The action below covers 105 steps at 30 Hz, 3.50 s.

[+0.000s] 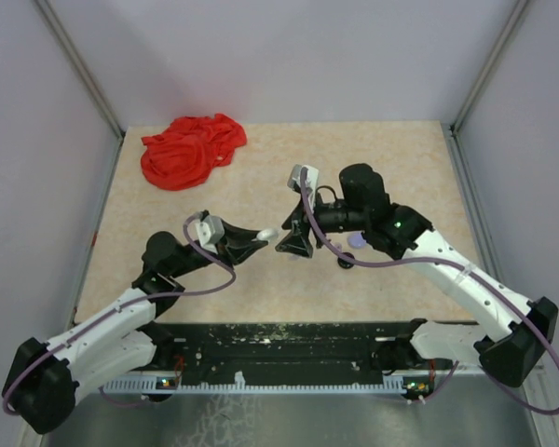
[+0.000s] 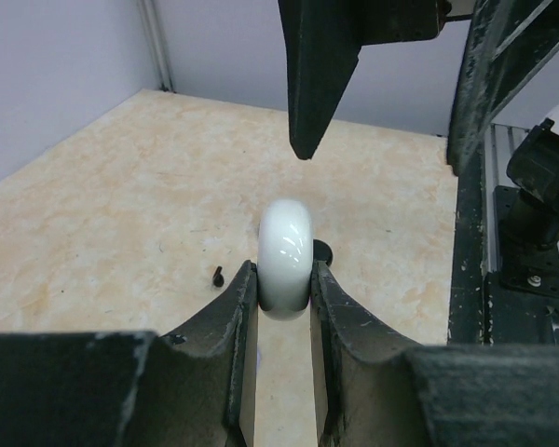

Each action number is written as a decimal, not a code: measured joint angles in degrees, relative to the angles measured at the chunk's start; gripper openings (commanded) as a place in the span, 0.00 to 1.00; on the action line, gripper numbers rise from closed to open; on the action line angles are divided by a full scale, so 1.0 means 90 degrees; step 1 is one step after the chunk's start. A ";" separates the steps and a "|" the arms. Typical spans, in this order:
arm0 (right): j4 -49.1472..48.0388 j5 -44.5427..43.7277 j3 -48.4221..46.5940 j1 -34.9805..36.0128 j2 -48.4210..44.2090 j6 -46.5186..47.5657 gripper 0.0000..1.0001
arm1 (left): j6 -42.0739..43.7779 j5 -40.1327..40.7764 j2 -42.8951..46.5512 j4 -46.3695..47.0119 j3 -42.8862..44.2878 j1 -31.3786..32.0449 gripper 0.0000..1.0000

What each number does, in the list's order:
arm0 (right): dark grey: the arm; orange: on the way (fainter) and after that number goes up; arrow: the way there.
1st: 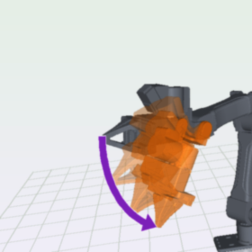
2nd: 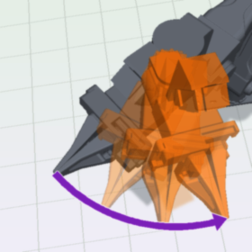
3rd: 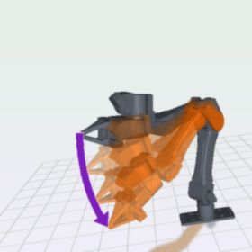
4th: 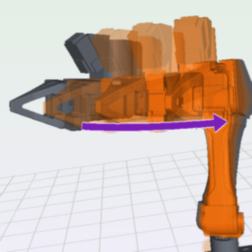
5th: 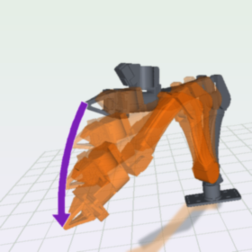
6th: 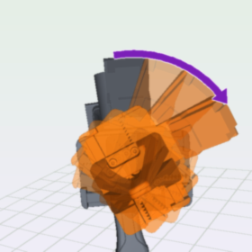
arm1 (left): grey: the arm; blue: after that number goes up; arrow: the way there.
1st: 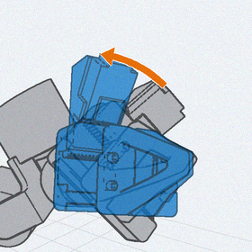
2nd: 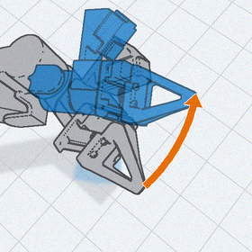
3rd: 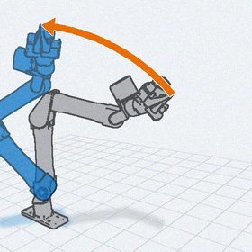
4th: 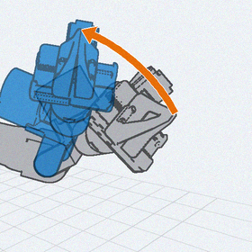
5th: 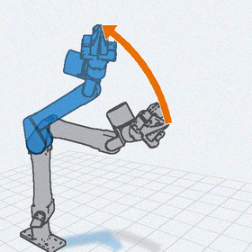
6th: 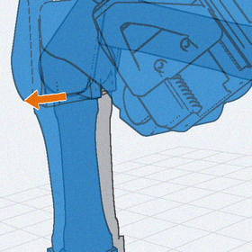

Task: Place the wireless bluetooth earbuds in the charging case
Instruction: Close the charging case, then place the charging case at the center of the board.

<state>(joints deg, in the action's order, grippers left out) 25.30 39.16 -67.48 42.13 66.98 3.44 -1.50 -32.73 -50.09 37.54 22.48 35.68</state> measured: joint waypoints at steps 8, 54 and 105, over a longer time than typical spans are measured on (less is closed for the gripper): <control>-0.0804 -0.0517 0.0884 -0.0044 -0.0245 0.0253 0.61 | -0.0333 -0.0702 -0.0005 0.0029 0.0005 -0.0321 0.00; -0.1086 0.0520 0.0855 -0.0330 0.0544 0.0542 0.02 | 0.0039 -0.0799 -0.0126 -0.1727 0.0867 -0.0357 0.67; -0.0930 -0.2778 0.1409 -0.4430 0.2727 -0.2900 0.77 | 0.0631 0.2696 0.0209 -0.4182 0.1501 -0.0357 0.89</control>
<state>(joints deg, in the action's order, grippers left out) 16.93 14.15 -54.81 2.26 91.53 -22.65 4.19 -8.47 -48.21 -0.10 35.99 32.47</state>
